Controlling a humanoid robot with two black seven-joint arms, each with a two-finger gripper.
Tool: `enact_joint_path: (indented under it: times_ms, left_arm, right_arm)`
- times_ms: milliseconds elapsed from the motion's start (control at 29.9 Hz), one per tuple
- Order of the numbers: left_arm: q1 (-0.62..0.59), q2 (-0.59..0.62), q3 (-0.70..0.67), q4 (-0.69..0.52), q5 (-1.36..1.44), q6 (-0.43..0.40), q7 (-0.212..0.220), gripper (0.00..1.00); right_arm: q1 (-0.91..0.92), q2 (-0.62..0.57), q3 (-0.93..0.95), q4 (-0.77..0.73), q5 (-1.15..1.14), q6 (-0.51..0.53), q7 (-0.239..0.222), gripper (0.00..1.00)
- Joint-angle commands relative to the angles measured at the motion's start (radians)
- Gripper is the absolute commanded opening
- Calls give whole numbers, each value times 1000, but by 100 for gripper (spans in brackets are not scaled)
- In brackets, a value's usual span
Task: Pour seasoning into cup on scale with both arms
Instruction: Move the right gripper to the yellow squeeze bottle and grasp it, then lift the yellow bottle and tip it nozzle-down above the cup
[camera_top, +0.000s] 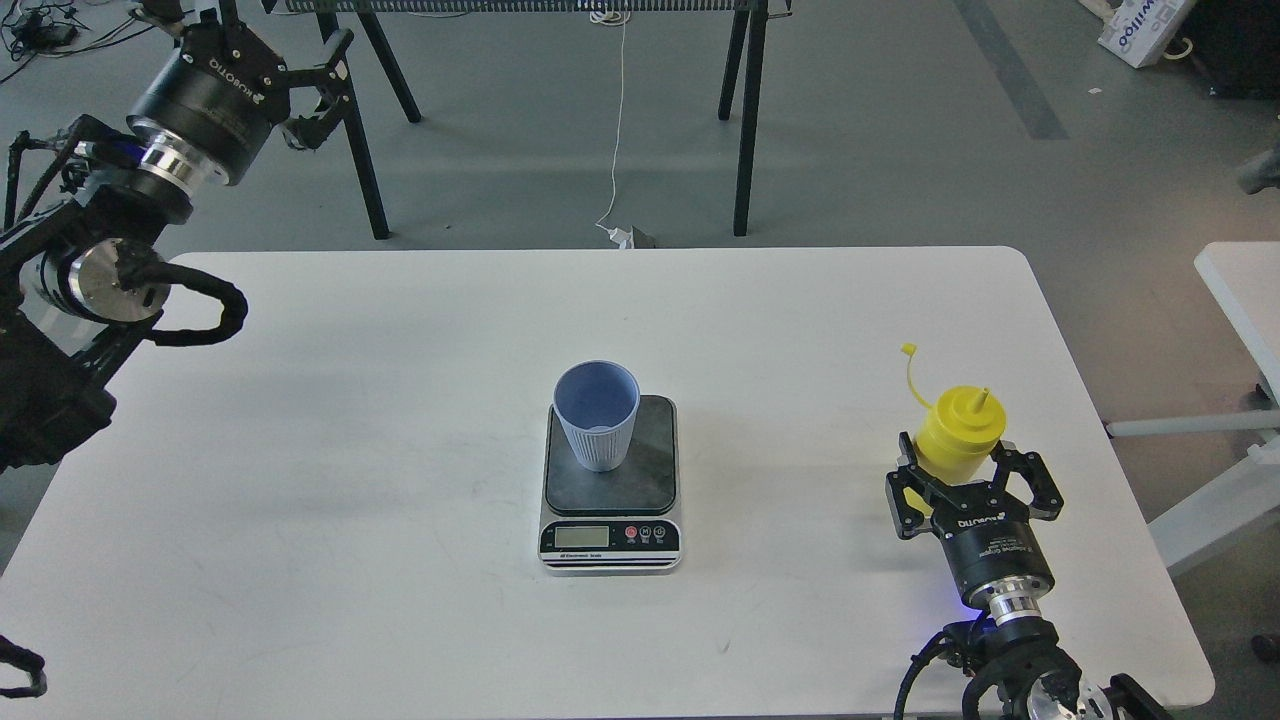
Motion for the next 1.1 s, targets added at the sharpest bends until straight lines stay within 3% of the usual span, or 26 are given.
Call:
enact_joint_path:
  times_ms: [0, 100, 167, 334, 535, 602, 735, 903, 1070]
  left_arm:
    - [-1, 2, 0, 0, 0, 1, -1, 100]
    - [-1, 2, -2, 0, 0, 1, -1, 100]
    - [-1, 2, -3, -1, 0, -1, -1, 100]
    - [-1, 13, -15, -4, 0, -4, 1, 100]
    - [-3, 20, -19, -3, 0, -2, 1, 100]
    - [-1, 23, -19, -3, -1, -4, 4, 100]
    - [6, 27, -3, 9, 2, -1, 18, 100]
    - [52, 22, -14, 34, -15, -7, 47, 100]
    - [55, 19, -17, 68, -34, -11, 49, 100]
  right_arm:
    - [12, -1, -2, -7, 0, 0, 0, 61]
    - [23, -4, -6, 6, 0, 0, -2, 37]
    - [32, -9, -6, 20, 0, 0, -1, 28]
    - [93, -107, -13, 120, -41, 0, 0, 27]
    - [315, -277, -49, 140, -244, 0, 0, 26]
    - [438, -358, -153, 135, -304, -2, 1, 26]
    - [691, -438, -388, 126, -351, -120, 1, 26]
    - [921, -446, -600, 88, -504, -237, 3, 25]
    - [1108, -442, -822, 80, -652, -328, 3, 24]
